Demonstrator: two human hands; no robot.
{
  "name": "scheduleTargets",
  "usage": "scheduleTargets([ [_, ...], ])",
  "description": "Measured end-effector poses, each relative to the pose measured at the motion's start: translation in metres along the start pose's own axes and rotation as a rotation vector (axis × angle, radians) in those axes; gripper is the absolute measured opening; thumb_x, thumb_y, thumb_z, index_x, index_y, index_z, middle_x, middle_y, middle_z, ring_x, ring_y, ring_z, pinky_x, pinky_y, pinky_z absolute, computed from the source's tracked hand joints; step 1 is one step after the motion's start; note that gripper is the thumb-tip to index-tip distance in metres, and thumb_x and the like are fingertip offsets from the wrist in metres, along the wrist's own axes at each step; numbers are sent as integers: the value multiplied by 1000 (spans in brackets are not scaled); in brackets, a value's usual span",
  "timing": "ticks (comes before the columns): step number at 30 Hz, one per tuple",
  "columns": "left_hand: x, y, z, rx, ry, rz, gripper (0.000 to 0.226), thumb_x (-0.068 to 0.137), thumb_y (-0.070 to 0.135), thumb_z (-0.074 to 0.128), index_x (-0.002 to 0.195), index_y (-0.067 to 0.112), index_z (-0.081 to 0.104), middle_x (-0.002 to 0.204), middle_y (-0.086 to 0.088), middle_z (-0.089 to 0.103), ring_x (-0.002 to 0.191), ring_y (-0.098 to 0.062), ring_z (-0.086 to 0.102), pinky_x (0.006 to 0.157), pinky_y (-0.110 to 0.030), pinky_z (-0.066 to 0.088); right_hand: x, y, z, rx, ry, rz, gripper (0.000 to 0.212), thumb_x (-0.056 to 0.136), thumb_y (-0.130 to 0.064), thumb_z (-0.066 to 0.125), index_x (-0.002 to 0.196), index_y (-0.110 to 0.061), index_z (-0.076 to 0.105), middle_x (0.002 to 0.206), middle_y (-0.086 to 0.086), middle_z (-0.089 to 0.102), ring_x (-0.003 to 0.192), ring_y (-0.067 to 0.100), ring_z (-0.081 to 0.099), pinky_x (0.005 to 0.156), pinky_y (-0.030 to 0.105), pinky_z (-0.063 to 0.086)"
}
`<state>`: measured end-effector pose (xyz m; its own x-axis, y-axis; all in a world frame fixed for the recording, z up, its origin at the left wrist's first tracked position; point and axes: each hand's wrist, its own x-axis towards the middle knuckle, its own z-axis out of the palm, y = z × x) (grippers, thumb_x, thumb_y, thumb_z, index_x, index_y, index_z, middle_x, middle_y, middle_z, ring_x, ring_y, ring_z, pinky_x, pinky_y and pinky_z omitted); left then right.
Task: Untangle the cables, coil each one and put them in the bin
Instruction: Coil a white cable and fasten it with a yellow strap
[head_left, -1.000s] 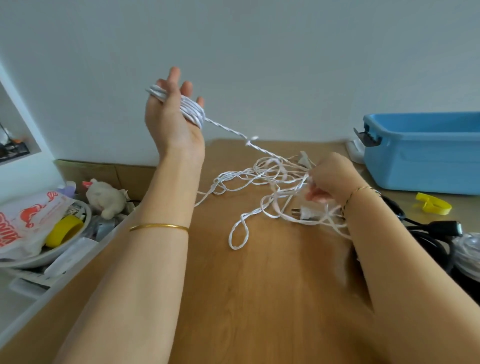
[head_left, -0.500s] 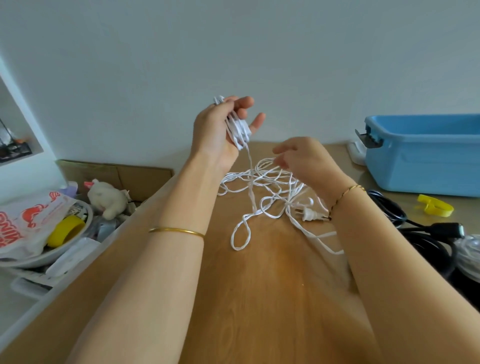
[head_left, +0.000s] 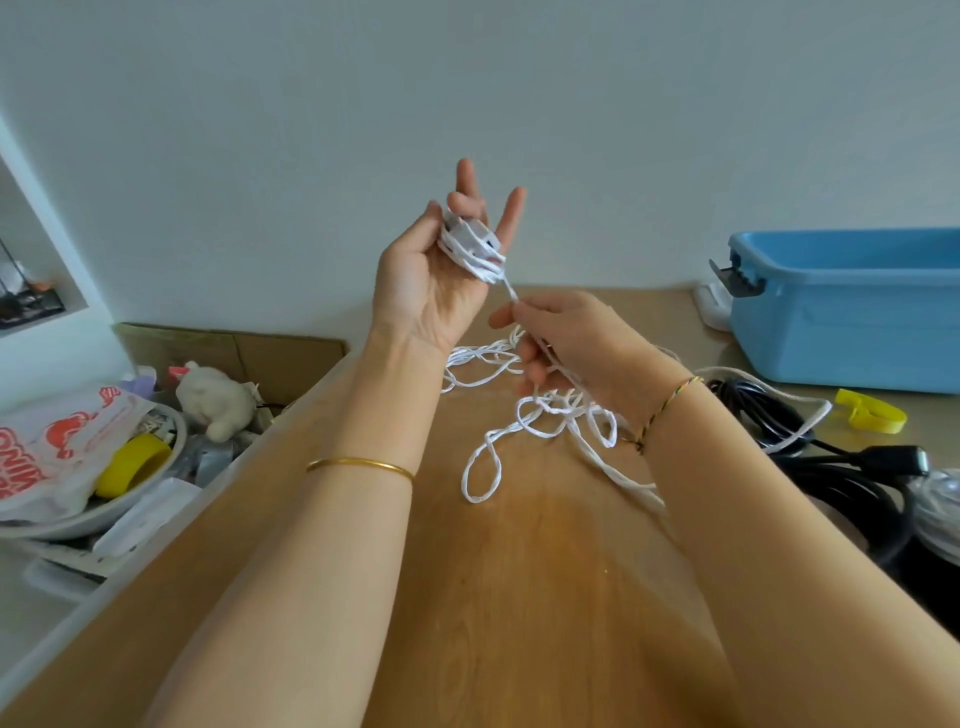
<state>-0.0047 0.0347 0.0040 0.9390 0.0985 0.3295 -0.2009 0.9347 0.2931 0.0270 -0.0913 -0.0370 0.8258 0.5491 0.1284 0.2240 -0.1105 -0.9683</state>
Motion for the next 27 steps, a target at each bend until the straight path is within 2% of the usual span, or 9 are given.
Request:
scheduleTargets([
  [2, 1, 2, -4, 14, 20, 74, 23, 104, 11, 27, 107, -3, 45, 105, -21, 68, 71, -17, 67, 92, -55, 41, -3, -1, 2, -57, -76, 67, 24, 99, -14, 41, 100, -10, 64, 61, 6, 51, 41, 19, 56, 53, 30, 48],
  [5, 2, 8, -11, 211, 150, 210, 26, 105, 12, 25, 94, 4, 48, 138, -12, 54, 122, -11, 56, 108, -53, 32, -6, -6, 4, -95, -188, 126, 24, 98, -14, 46, 107, -3, 65, 63, 9, 54, 40, 16, 55, 46, 24, 49],
  [9, 9, 12, -28, 610, 266, 388, 16, 103, 6, 32, 108, 14, 46, 117, -4, 66, 92, -2, 63, 90, -40, 44, -9, -13, 4, -252, -242, 89, 26, 95, -23, 55, 104, -2, 67, 60, 5, 53, 36, 9, 42, 38, 17, 36],
  [12, 8, 11, -34, 1073, 269, 547, 21, 101, 4, 39, 113, 20, 41, 99, 2, 68, 75, 0, 61, 79, -27, 46, -5, -17, 2, -291, -98, 16, 24, 88, -18, 64, 96, 4, 65, 56, 3, 46, 34, 9, 32, 35, 16, 26],
  [14, 6, 10, -34, 1387, 204, 578, 24, 99, 4, 41, 100, 28, 44, 96, 4, 67, 69, 4, 58, 73, -18, 45, -4, -21, -4, -229, 7, -31, 18, 82, -7, 66, 100, -2, 66, 56, 2, 46, 35, 7, 32, 35, 16, 25],
  [17, 6, 6, -34, 1749, 122, 512, 24, 97, 4, 41, 91, 26, 47, 93, 4, 66, 62, 6, 54, 66, -12, 43, -3, -25, -14, -185, 148, -98, 37, 76, 6, 62, 109, -10, 60, 59, 1, 49, 35, 7, 35, 35, 18, 27],
  [20, 7, 4, -36, 1994, 83, 324, 16, 96, 7, 41, 98, 3, 56, 79, 11, 63, 56, 8, 50, 55, -8, 35, -2, -26, -23, -304, 299, -183, 34, 75, 2, 62, 105, -14, 61, 65, -1, 51, 33, 0, 41, 39, 11, 29],
  [24, -4, 6, -29, 1973, -21, 69, 25, 100, 27, 44, 86, 10, 56, 61, 9, 63, 47, 2, 48, 54, -15, 39, 0, -25, -32, -420, 471, -289, 17, 78, -4, 64, 90, -14, 70, 61, -7, 50, 49, 1, 45, 50, 13, 32],
  [27, -11, 7, -19, 2010, -108, -82, 28, 94, 40, 55, 85, 14, 59, 60, 8, 63, 52, -6, 50, 53, -14, 41, -3, -24, -34, -274, 511, -278, 10, 78, -5, 68, 85, -11, 71, 60, -5, 56, 48, 0, 46, 52, 16, 37],
])
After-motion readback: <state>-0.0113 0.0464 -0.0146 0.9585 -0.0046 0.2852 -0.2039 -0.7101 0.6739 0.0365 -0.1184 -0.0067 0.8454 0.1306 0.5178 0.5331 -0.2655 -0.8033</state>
